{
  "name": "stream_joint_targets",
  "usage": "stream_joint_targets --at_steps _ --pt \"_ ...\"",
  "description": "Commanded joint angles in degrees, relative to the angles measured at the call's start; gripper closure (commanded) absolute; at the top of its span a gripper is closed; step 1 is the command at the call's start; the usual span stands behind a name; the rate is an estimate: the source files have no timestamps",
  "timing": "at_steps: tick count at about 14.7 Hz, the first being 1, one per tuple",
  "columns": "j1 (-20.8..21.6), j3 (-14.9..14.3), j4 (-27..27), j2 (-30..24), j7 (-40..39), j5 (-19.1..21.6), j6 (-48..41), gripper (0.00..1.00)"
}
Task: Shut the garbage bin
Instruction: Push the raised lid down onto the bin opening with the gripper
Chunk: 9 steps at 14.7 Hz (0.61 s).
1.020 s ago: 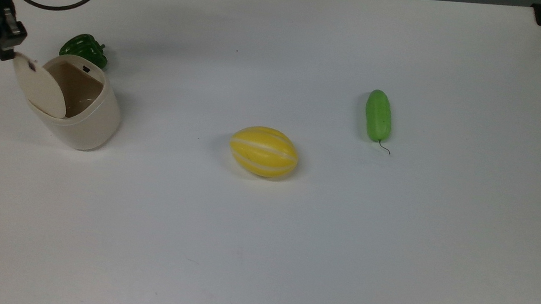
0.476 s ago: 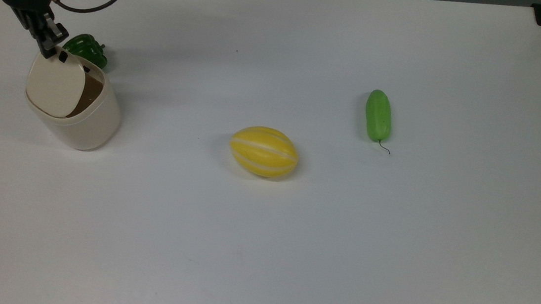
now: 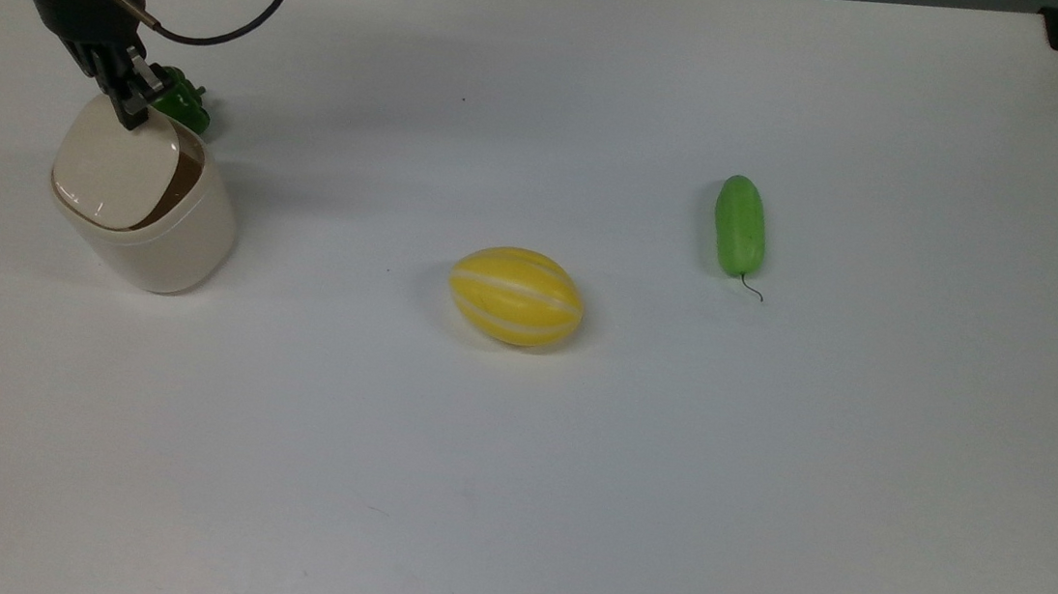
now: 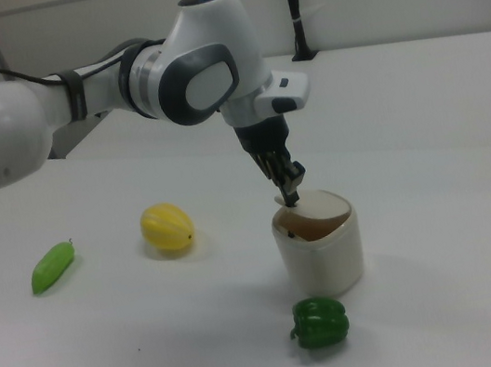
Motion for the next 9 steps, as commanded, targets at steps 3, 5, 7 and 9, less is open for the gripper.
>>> stream_joint_targets --at_steps 3,5,7,9 --pt "0.34 0.52 -1.93 -0.25 -0.98 -1.0 -0.54 1.0" --pt "0.34 0.6 -2.02 0.36 -0.98 -1.34 -0.37 1.0" --pt "0.34 0.6 -2.02 0.46 -1.06 -1.44 -0.37 1.0" --pt "0.34 0.6 -2.02 0.63 -1.06 -1.44 -0.37 1.0"
